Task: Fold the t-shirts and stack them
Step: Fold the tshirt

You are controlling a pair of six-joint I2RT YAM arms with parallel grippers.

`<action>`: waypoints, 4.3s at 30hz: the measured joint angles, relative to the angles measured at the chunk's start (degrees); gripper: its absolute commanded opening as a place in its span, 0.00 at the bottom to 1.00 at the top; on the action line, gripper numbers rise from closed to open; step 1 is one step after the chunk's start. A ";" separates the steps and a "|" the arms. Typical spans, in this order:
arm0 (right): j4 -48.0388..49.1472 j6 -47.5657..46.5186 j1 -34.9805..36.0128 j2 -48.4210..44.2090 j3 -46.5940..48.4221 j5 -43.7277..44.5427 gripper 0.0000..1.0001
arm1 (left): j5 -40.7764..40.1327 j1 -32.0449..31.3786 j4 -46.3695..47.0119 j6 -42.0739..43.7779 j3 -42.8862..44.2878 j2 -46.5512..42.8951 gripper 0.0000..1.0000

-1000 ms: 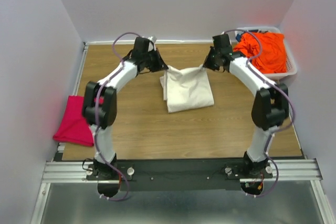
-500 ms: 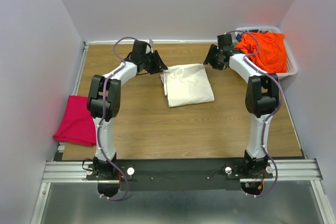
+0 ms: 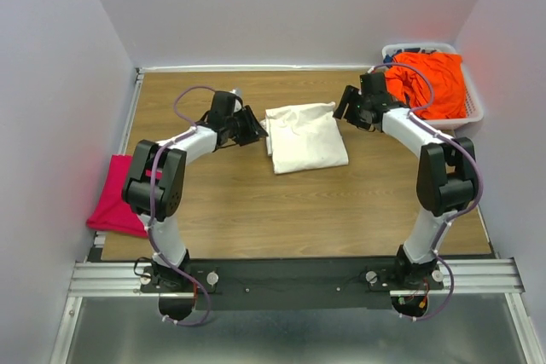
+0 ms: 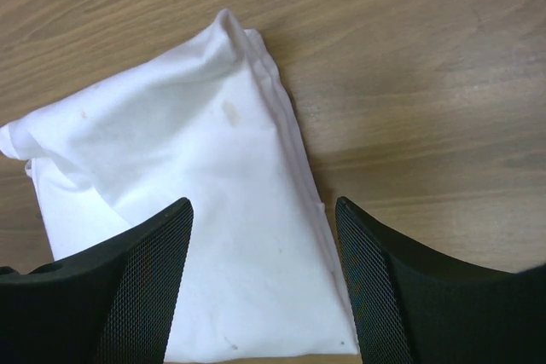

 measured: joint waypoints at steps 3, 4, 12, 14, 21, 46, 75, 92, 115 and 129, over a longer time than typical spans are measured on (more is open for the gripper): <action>1.51 -0.94 0.31 0.37 -0.07 -0.37 0.75 | 0.02 -1.73 1.09 -0.42 -1.60 1.36 0.48; 2.43 -1.51 0.37 0.74 -0.04 -0.70 0.75 | 0.02 -2.23 1.36 -0.46 -1.73 1.68 0.48; 4.50 -3.13 0.50 3.04 0.02 -1.14 0.75 | 0.02 -3.89 3.54 -0.61 -1.62 3.50 0.46; 5.03 -3.41 0.50 3.04 -0.24 -1.16 0.75 | -0.02 -3.87 3.56 -0.57 -1.44 4.02 0.45; 5.66 -4.13 0.50 3.04 -1.62 -1.18 0.75 | -1.81 -3.89 2.91 -0.15 -1.20 4.50 0.45; 8.07 -4.31 0.83 3.04 -5.40 -4.17 0.60 | -4.26 -6.27 -1.42 2.05 3.41 6.54 0.07; 9.14 1.77 2.73 -6.21 -17.29 -6.21 0.31 | 9.31 -8.74 10.69 -8.24 -16.57 -2.16 0.00; 6.91 -0.04 11.32 -11.76 -18.47 4.09 0.44 | 4.11 -6.12 0.72 0.00 -14.97 -14.19 0.25; 6.16 1.18 33.66 -10.62 -25.97 16.17 0.44 | -1.44 -7.93 -1.95 0.17 5.07 10.80 0.03; 3.15 7.39 38.07 -8.44 -18.43 11.17 0.45 | -1.60 -3.45 -8.61 4.59 18.29 15.39 0.22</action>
